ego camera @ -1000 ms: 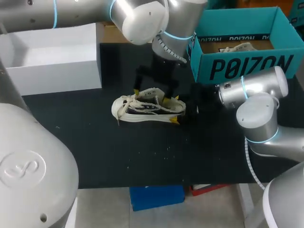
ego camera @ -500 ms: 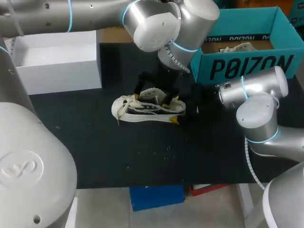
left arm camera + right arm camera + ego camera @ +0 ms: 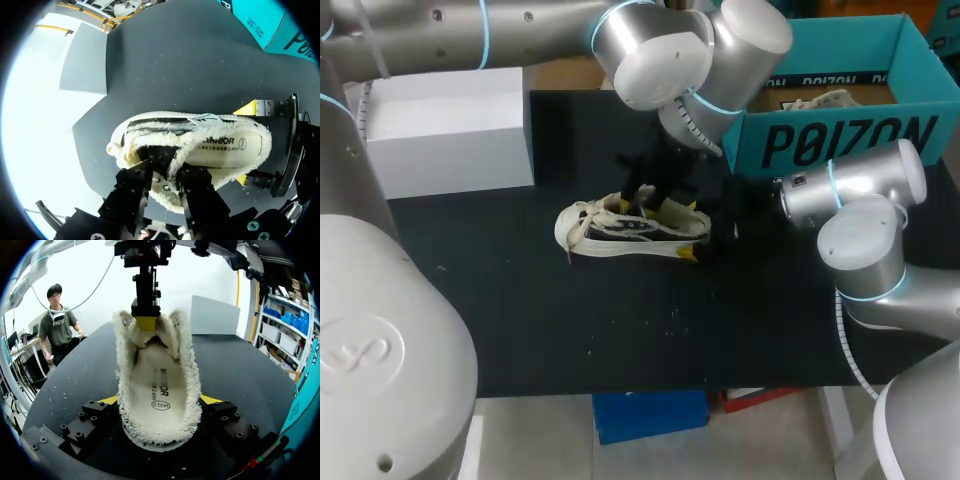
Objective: Take the shoe out of the shoebox, open the shoe tongue, remove and reinsert the insole, then place the shoe into the shoebox
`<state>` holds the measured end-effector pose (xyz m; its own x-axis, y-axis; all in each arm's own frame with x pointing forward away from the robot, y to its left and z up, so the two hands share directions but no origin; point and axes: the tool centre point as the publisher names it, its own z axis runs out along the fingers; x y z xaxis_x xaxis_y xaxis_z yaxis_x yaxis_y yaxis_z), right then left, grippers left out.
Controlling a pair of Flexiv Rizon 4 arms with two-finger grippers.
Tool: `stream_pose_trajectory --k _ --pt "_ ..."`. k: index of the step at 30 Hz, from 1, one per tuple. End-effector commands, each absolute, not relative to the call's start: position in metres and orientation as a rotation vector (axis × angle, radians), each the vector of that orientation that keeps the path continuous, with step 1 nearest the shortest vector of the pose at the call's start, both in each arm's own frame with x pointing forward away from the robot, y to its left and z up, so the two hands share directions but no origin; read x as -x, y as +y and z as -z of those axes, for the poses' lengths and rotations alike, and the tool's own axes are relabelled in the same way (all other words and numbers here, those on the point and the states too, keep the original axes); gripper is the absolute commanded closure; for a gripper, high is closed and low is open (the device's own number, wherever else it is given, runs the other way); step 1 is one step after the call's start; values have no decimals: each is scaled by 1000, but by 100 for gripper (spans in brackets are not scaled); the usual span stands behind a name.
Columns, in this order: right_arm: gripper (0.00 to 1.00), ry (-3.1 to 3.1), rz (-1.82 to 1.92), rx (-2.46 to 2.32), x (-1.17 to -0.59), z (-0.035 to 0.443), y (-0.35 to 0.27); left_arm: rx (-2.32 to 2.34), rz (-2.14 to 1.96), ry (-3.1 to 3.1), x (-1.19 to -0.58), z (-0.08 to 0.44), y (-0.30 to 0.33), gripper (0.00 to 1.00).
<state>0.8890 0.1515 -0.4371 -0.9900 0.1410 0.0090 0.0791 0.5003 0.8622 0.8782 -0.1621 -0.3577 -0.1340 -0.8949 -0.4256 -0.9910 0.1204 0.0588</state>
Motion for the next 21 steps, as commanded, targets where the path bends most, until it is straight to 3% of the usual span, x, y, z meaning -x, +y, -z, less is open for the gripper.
stream_pose_trajectory --k 1,3,21 --pt "97 2666 -1527 -198 -891 439 153 1840 -502 2102 -882 360 -166 89" --pt "97 2666 -1527 -198 -891 439 153 1840 -505 2099 -882 361 -167 100" --pt "100 2666 -1527 -198 -891 439 153 1942 -254 2090 -884 320 -165 100"
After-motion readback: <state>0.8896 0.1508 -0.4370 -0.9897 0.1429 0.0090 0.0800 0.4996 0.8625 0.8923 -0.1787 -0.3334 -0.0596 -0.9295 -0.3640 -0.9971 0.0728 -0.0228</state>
